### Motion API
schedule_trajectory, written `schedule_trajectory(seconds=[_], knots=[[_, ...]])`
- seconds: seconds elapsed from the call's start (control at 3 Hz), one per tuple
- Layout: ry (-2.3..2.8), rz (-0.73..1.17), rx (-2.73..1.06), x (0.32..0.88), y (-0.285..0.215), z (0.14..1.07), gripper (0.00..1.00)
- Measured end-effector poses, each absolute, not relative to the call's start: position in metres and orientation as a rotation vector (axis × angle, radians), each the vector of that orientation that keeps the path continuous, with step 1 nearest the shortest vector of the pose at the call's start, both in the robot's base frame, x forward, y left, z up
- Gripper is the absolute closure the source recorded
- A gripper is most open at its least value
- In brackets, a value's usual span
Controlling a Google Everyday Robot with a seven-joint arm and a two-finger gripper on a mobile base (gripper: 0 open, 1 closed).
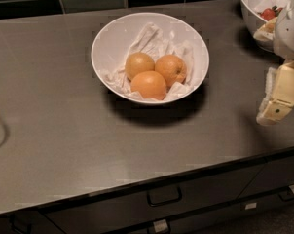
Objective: Pick orange from white bowl
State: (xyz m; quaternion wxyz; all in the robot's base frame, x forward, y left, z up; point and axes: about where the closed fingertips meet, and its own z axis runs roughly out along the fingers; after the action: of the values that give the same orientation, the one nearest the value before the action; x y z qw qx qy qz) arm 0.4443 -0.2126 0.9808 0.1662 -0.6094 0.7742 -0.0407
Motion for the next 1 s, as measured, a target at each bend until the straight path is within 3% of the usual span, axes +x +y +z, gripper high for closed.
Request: schedule_trajectory(seconds=[1.0], knots=[[1.832,-0.042,-2.085,0.522,-0.129,0.985,0.0]])
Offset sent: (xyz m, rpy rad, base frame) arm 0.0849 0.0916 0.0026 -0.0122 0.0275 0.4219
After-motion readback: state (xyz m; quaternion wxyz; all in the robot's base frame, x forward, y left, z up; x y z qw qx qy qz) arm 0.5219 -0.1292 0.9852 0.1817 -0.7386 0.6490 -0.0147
